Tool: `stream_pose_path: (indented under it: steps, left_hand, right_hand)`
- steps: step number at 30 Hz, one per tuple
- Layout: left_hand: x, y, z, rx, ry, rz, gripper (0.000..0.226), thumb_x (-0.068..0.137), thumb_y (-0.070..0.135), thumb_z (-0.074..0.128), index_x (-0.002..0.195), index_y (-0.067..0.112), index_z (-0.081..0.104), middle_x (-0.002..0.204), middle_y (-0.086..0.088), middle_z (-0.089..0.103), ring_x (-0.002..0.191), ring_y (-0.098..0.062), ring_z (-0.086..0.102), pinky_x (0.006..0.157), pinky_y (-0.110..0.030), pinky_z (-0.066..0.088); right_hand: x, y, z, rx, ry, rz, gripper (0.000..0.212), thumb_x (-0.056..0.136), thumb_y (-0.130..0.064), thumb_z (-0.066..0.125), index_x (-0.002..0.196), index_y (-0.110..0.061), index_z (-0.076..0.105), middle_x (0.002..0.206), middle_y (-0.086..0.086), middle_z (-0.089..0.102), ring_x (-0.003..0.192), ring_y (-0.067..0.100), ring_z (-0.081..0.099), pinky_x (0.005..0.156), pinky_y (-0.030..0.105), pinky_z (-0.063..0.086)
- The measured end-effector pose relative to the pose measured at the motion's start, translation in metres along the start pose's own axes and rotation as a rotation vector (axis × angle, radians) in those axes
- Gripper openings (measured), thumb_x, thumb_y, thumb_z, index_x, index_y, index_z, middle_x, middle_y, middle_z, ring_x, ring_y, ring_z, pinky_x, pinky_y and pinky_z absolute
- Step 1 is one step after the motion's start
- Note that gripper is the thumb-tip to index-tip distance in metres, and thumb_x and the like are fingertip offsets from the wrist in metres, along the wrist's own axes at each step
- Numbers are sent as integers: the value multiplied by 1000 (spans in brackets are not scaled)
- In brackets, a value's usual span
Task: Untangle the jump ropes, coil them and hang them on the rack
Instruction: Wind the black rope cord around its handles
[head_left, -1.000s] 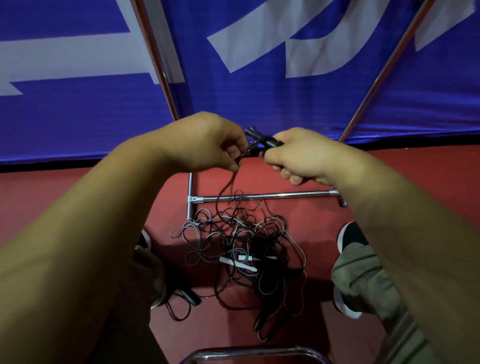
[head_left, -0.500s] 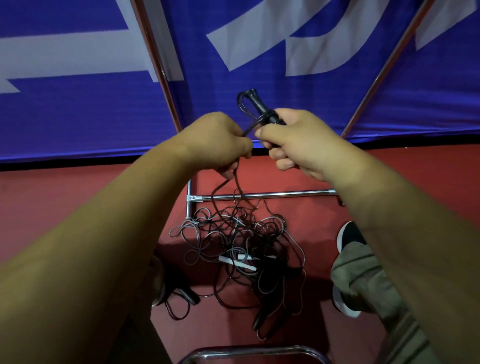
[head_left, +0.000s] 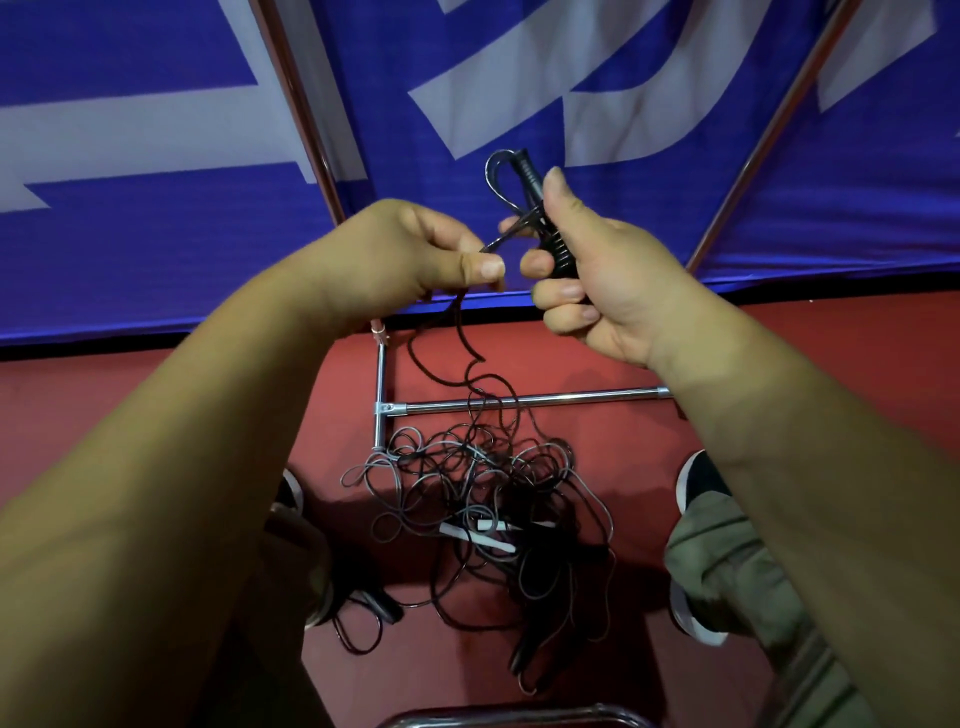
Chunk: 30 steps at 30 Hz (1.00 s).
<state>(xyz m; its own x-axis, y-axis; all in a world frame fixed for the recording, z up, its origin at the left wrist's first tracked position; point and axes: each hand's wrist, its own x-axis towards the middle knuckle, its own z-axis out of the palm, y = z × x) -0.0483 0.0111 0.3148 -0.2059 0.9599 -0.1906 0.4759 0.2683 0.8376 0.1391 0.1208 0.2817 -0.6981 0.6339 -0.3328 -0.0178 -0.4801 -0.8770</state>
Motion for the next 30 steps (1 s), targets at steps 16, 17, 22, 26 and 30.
stream_pose_path:
  steps: [16, 17, 22, 26, 30]
  left_hand:
    - [7, -9, 18, -217, 57, -65, 18, 101, -2, 64, 112, 10, 71, 102, -13, 79, 97, -27, 79, 80, -40, 65]
    - [7, -8, 20, -249, 106, -50, 16, 100, -2, 66, 111, 8, 72, 101, -14, 79, 97, -26, 79, 80, -39, 66]
    - [3, -1, 15, -334, 122, -5, 19, 90, -1, 77, 107, 7, 74, 99, -16, 80, 97, -24, 79, 76, -27, 63]
    - [1, 1, 12, -409, 16, 131, 19, 89, 6, 75, 108, 7, 71, 91, -9, 79, 78, -17, 73, 81, -27, 59]
    - [2, 1, 17, -604, -53, 185, 33, 112, 28, 44, 116, 4, 66, 74, 0, 58, 66, -14, 39, 72, -32, 42]
  right_hand:
    - [0, -10, -2, -28, 131, -32, 36, 104, -49, 64, 107, -15, 52, 70, 0, 54, 51, 11, 29, 43, 24, 19]
    - [1, -11, -3, -11, 138, -29, 36, 104, -48, 64, 109, -15, 51, 70, 0, 53, 50, 11, 29, 42, 24, 19]
    - [6, -7, -5, 30, 183, -21, 31, 104, -45, 61, 112, -17, 52, 69, 1, 54, 48, 11, 29, 40, 24, 19]
    - [6, -8, -5, 43, 186, -16, 29, 103, -45, 61, 109, -17, 53, 68, 0, 52, 49, 11, 27, 40, 23, 18]
    - [6, -10, -4, 44, 171, -10, 30, 102, -45, 62, 106, -16, 54, 69, 0, 51, 50, 10, 26, 40, 23, 17]
